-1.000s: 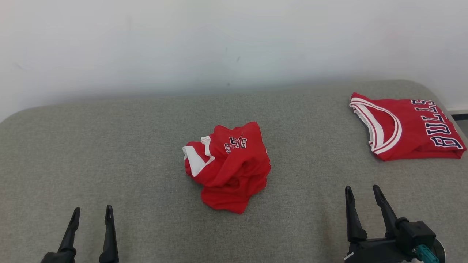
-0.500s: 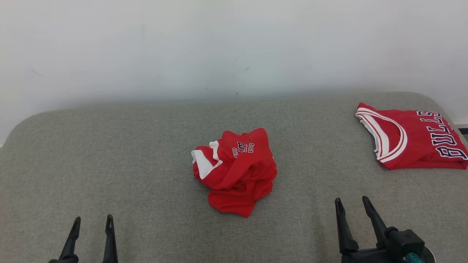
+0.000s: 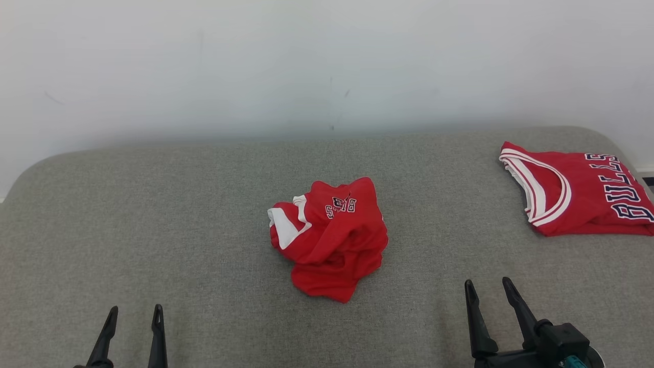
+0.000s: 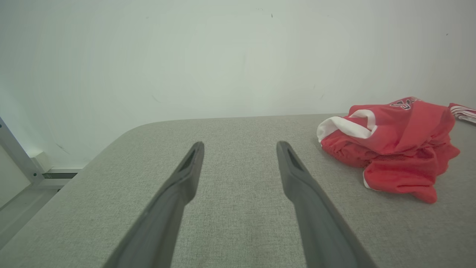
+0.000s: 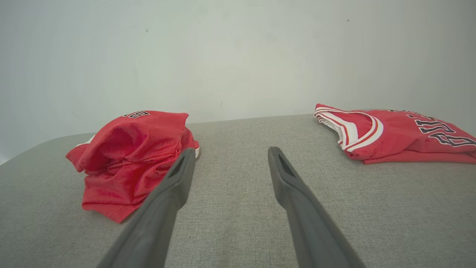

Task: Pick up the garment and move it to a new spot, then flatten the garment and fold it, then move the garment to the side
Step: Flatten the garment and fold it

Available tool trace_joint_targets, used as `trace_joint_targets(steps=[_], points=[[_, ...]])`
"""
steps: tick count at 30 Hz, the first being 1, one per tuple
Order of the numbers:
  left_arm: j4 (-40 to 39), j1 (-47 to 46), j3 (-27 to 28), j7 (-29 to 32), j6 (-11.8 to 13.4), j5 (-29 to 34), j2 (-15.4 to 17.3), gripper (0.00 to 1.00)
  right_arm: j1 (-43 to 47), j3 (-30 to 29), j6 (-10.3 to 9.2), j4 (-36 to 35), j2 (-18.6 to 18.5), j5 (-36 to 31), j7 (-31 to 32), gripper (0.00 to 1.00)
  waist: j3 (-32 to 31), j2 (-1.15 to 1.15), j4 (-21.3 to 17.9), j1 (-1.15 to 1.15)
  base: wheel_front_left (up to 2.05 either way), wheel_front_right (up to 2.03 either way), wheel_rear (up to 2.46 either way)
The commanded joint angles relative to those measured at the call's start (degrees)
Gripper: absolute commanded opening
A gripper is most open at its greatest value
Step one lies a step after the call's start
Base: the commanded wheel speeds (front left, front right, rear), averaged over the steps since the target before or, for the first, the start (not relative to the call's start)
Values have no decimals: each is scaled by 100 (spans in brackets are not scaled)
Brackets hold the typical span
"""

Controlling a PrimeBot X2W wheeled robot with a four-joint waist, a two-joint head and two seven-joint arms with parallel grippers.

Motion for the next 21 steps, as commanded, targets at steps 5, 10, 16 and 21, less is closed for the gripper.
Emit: trace_joint_targets(steps=[5,10,16,21], points=[[30,-32,0,-16,-45,64,-51,100,26,11,-17,17,14,35,-24,100,35,0,9,0,0,0,0],[39,-43,-1,-16,-95,88,-66,100,31,-8,-17,22,14,19,-24,100,59,0,23,0,0,0,0],[63,-51,-3,-16,-141,103,-84,100,53,-13,-17,13,14,6,-24,100,79,0,44,0,0,0,0],[43,-41,7,-16,-150,123,-102,100,58,-13,-17,13,14,2,-24,100,90,0,52,0,0,0,0]])
